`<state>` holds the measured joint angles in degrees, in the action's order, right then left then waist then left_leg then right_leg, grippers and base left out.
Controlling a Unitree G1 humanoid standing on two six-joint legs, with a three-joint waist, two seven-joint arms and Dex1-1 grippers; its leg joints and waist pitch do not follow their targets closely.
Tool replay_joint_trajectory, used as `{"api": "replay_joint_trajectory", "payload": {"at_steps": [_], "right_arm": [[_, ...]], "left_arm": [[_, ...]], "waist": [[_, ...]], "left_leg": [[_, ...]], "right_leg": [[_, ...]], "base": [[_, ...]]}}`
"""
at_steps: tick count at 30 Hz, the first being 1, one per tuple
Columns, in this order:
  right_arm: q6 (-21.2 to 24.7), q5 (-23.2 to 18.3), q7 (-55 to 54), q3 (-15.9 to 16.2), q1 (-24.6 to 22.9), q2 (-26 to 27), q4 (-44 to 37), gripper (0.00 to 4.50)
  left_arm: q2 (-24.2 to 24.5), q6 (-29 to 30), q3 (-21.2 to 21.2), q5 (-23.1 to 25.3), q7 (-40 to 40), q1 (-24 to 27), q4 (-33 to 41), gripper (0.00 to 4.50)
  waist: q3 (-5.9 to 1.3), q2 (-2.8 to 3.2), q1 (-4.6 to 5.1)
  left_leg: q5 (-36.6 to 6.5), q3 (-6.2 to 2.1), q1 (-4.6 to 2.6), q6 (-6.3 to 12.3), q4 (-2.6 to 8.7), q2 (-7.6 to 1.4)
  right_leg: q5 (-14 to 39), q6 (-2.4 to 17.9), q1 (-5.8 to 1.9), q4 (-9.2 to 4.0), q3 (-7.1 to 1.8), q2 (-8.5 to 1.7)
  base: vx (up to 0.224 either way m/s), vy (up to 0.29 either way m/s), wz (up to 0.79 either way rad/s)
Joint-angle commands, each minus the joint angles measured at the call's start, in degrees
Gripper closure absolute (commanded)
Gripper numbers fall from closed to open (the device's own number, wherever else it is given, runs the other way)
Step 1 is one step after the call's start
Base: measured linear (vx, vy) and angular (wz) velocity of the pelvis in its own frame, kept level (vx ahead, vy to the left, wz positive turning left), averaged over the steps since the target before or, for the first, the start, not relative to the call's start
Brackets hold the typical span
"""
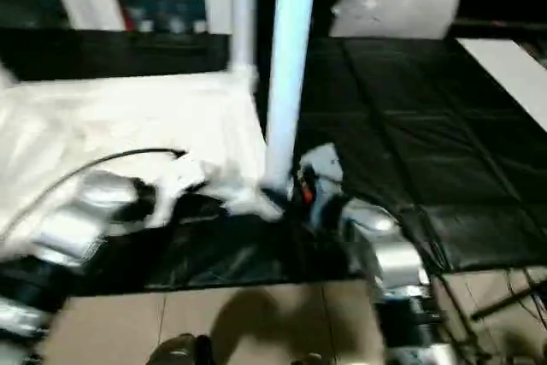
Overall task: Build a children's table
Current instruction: Rotate leg to tighten
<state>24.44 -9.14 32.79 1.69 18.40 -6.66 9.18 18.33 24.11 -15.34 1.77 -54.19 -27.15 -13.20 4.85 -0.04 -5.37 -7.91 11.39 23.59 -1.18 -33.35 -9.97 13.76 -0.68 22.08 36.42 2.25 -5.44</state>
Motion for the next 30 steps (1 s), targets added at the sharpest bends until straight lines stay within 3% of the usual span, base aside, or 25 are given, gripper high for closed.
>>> {"api": "replay_joint_trajectory", "payload": {"at_steps": [1, 5, 8, 10, 11, 12, 14, 17, 20, 23, 27, 30], "right_arm": [[3.22, -1.49, -0.97, 7.43, 0.48, 6.97, 0.77, 1.87], [3.24, 0.04, -9.19, 5.66, 2.55, 10.75, 4.02, 1.87], [2.81, 3.21, -19.83, 2.14, 5.79, 15.27, 8.44, 1.87], [1.81, 3.65, -18.86, 2.37, 5.74, 14.97, 8.34, 1.87], [1.81, 3.65, -18.86, 2.37, 5.74, 14.97, 8.34, 1.52], [0.90, 4.13, -18.94, 2.36, 5.33, 14.54, 8.00, 1.17], [1.06, 3.74, -18.60, 1.85, 4.56, 14.01, 7.05, 1.17], [0.20, 3.58, -17.19, 1.74, 3.66, 12.21, 5.72, 0.80], [-0.91, 3.59, -15.59, 1.55, 3.14, 10.90, 4.88, 0.51], [-1.49, 1.09, -9.17, 1.11, 1.59, 7.24, 1.28, 0.32], [-1.92, -0.31, 0.29, 2.45, 0.21, 0.37, -2.60, 0.05], [-6.13, 0.15, 10.07, 4.34, -0.20, -7.06, -3.13, 0.05]], "left_arm": [[-5.77, 1.48, 1.59, -0.33, 10.44, -2.06, 2.46, 4.50], [-9.96, 4.48, 3.03, 1.47, 17.89, -3.02, 2.69, 4.50], [-14.07, 8.42, 3.19, 4.27, 24.05, -3.52, 4.80, 4.50], [-13.20, 7.95, 1.84, 4.41, 22.24, -3.26, 5.52, 4.50], [-13.20, 7.95, 1.84, 4.41, 22.24, -3.26, 5.52, 4.50], [-11.56, 7.38, 0.37, 4.68, 19.88, -2.86, 6.13, 4.50], [-9.38, 7.16, -0.42, 4.83, 17.60, -2.15, 6.63, 4.50], [-6.71, 6.84, -0.17, 4.93, 15.38, -1.04, 7.06, 4.50], [-5.38, 6.62, 0.02, 4.90, 14.03, -0.33, 7.51, 4.50], [-1.75, 3.83, -0.29, 4.10, 10.36, 0.44, 7.15, 4.50], [2.75, -2.40, -1.35, 1.82, 3.71, 0.61, 5.16, 4.50], [7.30, -8.01, -3.33, 0.65, -5.50, 0.21, 2.89, 4.50]], "waist": [[-2.82, 0.02, 0.26], [-2.99, 0.03, 0.68], [-3.25, 0.15, 0.78], [-3.49, -0.07, 0.72], [-3.51, -0.08, 0.67], [-3.74, -0.02, 0.48], [-3.93, 0.10, 0.40], [-4.16, -0.14, 0.59], [-4.23, 0.03, 0.74], [-3.82, 0.15, 0.82], [-3.76, 0.13, 0.77], [-3.78, 0.21, 0.09]], "left_leg": [[-27.92, -2.87, -2.42, -6.29, 5.76, -3.31], [-23.30, -2.31, -2.55, -4.41, 5.86, -3.14], [-22.14, -2.25, -2.69, -4.48, 5.89, -3.22], [-19.38, -2.11, -2.47, -3.65, 5.79, -3.17], [-18.46, -1.99, -2.42, -3.16, 5.67, -3.08], [-15.13, -1.83, -2.28, -1.77, 5.28, -3.03], [-11.19, -1.61, -2.07, -0.14, 4.84, -2.77], [-6.32, -1.49, -1.62, 2.27, 4.33, -2.52], [-5.73, -1.41, -1.64, 2.86, 4.14, -2.73], [-9.67, -1.44, -1.79, 2.40, 4.46, -2.95], [-11.06, -1.42, -2.04, 1.43, 4.59, -3.08], [-11.41, -1.28, -2.27, 1.45, 4.44, -3.11]], "right_leg": [[23.08, 7.83, 0.15, -6.10, -2.19, -3.91], [16.31, 7.98, -0.04, -6.28, -2.33, -3.45], [14.84, 8.32, -0.24, -6.24, -2.21, -3.34], [10.66, 7.84, -0.59, -6.01, -2.10, -3.10], [9.13, 7.71, -0.59, -5.99, -2.14, -2.99], [4.00, 7.96, -0.79, -5.58, -2.14, -2.90], [-2.02, 8.73, -1.07, -5.03, -2.08, -2.70], [-8.83, 10.17, -1.71, -4.40, -1.88, -2.65], [-9.29, 11.42, -1.55, -4.25, -1.84, -2.54], [-3.57, 11.24, -1.44, -4.76, -1.88, -2.49], [-1.45, 11.02, -1.21, -4.82, -1.97, -2.39], [-1.06, 11.25, -0.94, -4.80, -2.03, -2.49]], "base": [[0.000, 0.000, 0.00], [0.000, 0.000, 0.00], [0.000, 0.000, 0.00], [0.000, 0.000, 0.00], [0.060, -0.006, -0.02], [0.092, -0.020, -0.02], [0.062, -0.027, -0.01], [0.000, 0.000, 0.00], [0.000, 0.000, 0.00], [0.000, 0.000, 0.00], [0.000, 0.000, 0.00], [0.000, 0.000, 0.00]]}}
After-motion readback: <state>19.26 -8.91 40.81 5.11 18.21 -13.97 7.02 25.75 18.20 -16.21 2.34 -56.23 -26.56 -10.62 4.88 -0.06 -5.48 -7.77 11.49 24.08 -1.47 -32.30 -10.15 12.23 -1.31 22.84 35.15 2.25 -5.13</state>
